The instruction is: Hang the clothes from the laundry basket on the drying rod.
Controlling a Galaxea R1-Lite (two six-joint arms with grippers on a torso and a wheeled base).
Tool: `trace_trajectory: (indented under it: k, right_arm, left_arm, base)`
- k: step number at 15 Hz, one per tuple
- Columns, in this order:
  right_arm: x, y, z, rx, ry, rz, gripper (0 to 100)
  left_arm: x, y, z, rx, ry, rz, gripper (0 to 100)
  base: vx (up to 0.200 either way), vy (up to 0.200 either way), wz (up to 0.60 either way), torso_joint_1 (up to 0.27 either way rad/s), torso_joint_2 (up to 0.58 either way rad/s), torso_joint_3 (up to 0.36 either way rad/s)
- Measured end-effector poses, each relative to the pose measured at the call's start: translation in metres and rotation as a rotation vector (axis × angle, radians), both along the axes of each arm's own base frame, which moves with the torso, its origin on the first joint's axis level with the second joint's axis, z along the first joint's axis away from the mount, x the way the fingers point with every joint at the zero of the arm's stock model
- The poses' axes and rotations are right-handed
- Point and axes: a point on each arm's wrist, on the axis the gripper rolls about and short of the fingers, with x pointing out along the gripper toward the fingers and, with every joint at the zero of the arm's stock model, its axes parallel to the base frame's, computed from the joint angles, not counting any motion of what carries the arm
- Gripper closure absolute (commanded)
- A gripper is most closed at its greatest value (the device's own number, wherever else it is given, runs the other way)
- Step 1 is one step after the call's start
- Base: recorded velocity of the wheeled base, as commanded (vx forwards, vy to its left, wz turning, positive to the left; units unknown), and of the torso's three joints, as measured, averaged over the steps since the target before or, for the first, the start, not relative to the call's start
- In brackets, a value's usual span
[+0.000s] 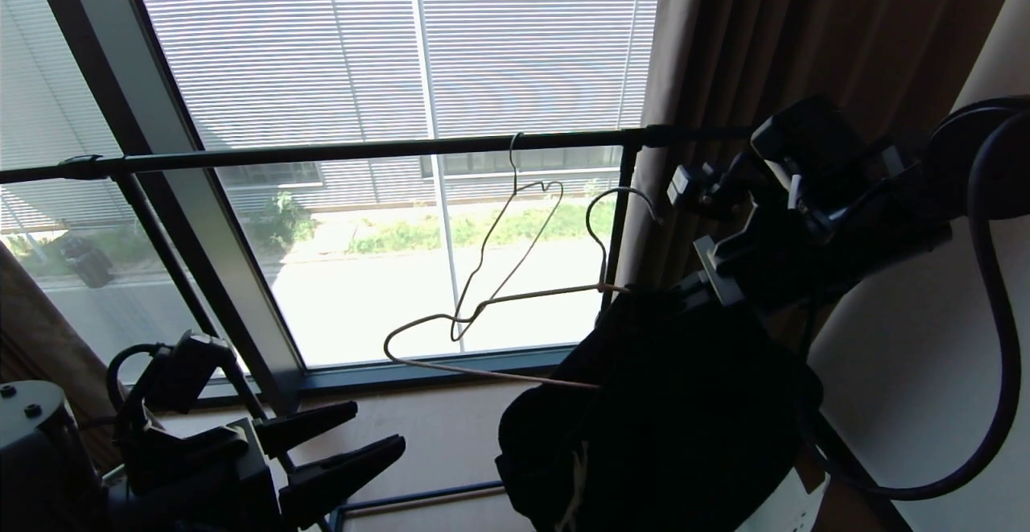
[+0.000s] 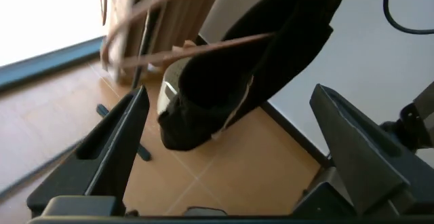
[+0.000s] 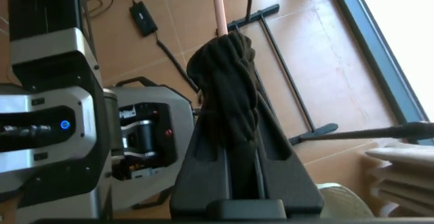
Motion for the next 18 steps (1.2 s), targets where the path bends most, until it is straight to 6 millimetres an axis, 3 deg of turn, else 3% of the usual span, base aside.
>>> trace_trajectory:
  k: [4, 8, 18]
  right_arm:
    - [-0.008, -0.014, 0.012, 0.151, 0.049, 0.040, 100]
    - [-0.017, -0.027, 0.020, 0.248, 0.046, 0.079, 100]
    - [-0.030, -0.030, 0.021, 0.336, -0.018, 0.147, 100]
  left_arm:
    - [0.001, -0.006, -0.013, -0.049, 0.159, -0.006, 0]
    - [0.020, -0.023, -0.025, -0.101, 0.291, -0.037, 0]
    - [0.057, -0.065, -0.046, -0.116, 0.285, -0.149, 0]
  base:
    - [0.000, 0.000, 0.00, 0.000, 0.00, 0.000]
    - [0.000, 0.000, 0.00, 0.000, 0.00, 0.000]
    - [0.000, 0.000, 0.00, 0.000, 0.00, 0.000]
